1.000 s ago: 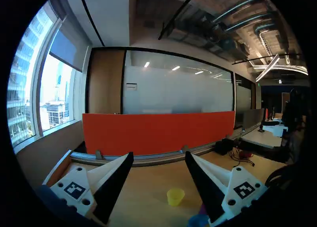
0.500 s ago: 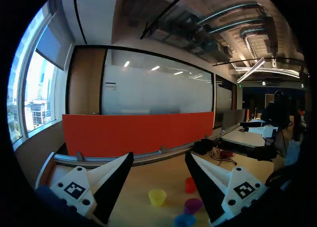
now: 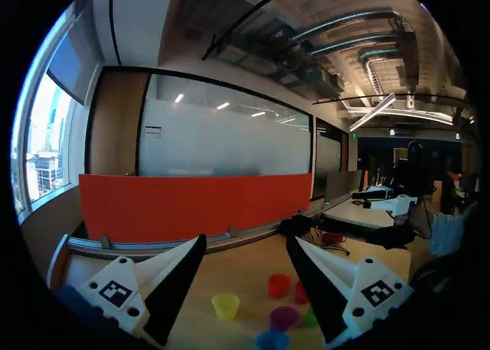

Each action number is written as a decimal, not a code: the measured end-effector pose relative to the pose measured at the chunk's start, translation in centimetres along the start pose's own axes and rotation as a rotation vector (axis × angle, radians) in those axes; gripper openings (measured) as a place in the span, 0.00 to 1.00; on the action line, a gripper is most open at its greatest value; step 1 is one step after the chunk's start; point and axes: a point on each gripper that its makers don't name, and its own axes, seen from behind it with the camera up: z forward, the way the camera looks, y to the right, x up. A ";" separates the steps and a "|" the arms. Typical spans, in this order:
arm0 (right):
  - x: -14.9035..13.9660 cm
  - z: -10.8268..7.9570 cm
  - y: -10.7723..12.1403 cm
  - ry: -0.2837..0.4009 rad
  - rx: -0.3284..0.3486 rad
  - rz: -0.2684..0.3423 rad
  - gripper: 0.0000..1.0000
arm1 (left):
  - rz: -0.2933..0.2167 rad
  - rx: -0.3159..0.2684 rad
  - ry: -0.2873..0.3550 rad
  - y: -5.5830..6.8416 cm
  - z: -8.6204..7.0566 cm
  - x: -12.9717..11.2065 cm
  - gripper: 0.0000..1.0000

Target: Pour water

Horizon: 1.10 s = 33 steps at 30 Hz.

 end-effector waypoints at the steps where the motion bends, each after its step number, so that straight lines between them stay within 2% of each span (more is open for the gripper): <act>1: -0.1 0.0 -0.1 -0.002 0.007 -0.001 1.00 | 0.002 -0.002 -0.005 0.0 0.0 -0.3 0.97; 9: -1.1 0.0 -1.4 -0.028 0.078 -0.020 1.00 | 0.005 -0.033 -0.046 0.5 0.1 -2.7 0.97; 17: -3.9 -0.2 -2.3 -0.094 0.125 -0.041 1.00 | 0.009 -0.052 -0.084 0.9 -0.1 -5.4 0.96; 26: -7.4 -0.9 -3.3 -0.167 0.191 -0.049 1.00 | 0.015 -0.051 -0.155 0.4 -0.2 -9.1 0.97; 33: -9.5 -1.3 -4.4 -0.212 0.249 -0.076 1.00 | 0.030 -0.098 -0.204 1.3 -0.6 -11.7 0.97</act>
